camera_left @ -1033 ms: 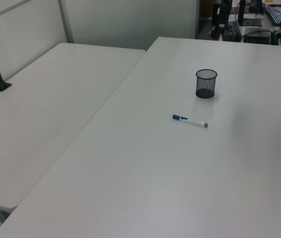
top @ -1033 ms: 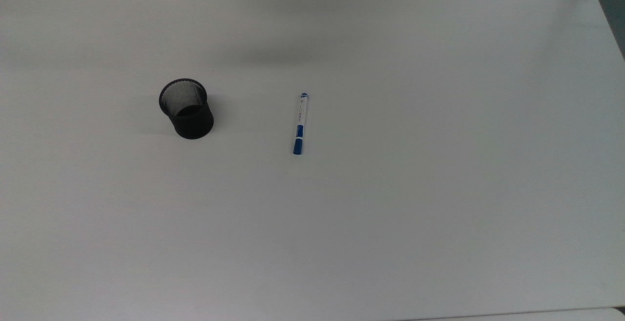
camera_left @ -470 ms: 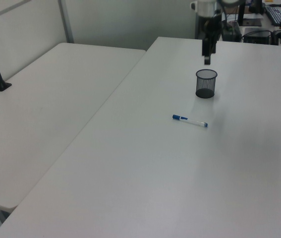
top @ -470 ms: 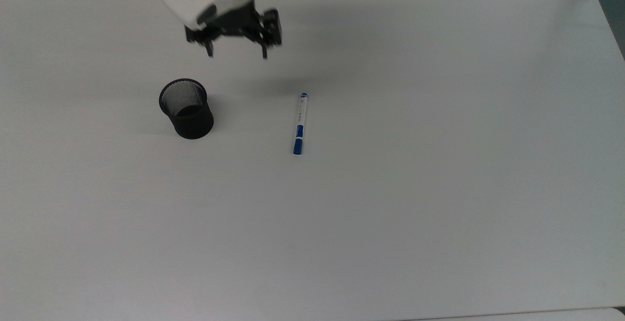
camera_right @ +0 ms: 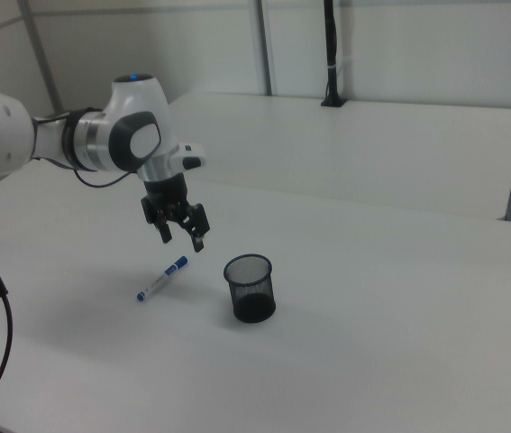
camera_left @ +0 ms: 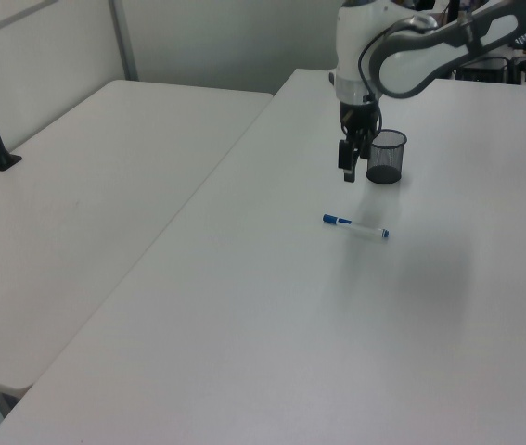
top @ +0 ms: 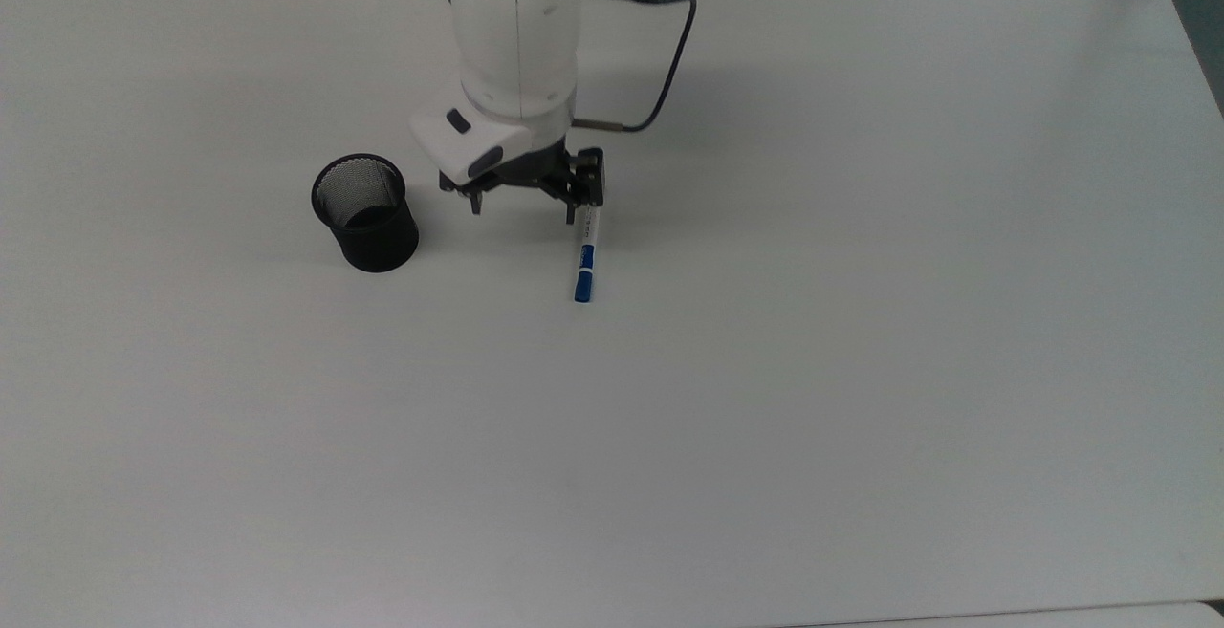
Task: Insert the marker
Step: 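Move the open gripper down over the blue-capped white marker, then close the gripper on the marker's blue-capped end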
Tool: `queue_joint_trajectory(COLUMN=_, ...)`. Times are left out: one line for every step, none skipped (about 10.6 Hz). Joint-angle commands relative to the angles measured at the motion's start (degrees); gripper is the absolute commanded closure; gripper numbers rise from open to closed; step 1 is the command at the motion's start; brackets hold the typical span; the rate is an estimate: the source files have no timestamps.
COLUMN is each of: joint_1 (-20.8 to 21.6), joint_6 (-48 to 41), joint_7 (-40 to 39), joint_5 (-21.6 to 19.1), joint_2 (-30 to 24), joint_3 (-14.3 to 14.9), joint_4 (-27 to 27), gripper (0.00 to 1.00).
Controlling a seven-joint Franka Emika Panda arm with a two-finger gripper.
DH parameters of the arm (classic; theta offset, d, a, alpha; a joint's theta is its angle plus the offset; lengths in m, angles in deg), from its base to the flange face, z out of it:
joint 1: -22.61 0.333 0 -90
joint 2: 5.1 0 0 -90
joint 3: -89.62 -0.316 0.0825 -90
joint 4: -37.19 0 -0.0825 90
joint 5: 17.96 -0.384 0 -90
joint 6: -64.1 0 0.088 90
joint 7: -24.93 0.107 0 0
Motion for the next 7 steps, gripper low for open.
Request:
queue_joint_trajectory(joint_1=1.7, joint_6=6.1, joint_7=4.9, joint_5=0.4, joint_2=3.3, joint_3=0.2, joint_4=0.1, gripper=0.36)
queue_joint_trajectory(joint_1=1.8, joint_6=7.9, joint_7=6.0, joint_5=0.2, joint_2=4.0, joint_3=0.2, joint_4=0.0, gripper=0.43)
queue_joint_trajectory(joint_1=2.0, joint_6=9.3, joint_7=7.2, joint_5=0.2, joint_2=5.3, joint_3=0.2, joint_4=0.1, gripper=0.43)
queue_joint_trajectory(joint_1=2.2, joint_6=10.5, joint_7=7.9, joint_5=0.2, joint_2=5.9, joint_3=0.1, joint_4=0.1, gripper=0.43)
queue_joint_trajectory(joint_1=2.4, joint_6=11.4, joint_7=8.6, joint_5=0.1, joint_2=6.6, joint_3=0.1, joint_4=0.1, gripper=0.43)
queue_joint_trajectory(joint_1=2.8, joint_6=11.7, joint_7=9.8, joint_5=0.1, joint_2=7.1, joint_3=0.1, joint_4=0.1, gripper=0.43)
queue_joint_trajectory(joint_1=2.8, joint_6=12.3, joint_7=10.8, joint_5=0.0, joint_2=7.6, joint_3=-0.4, joint_4=0.1, gripper=0.42)
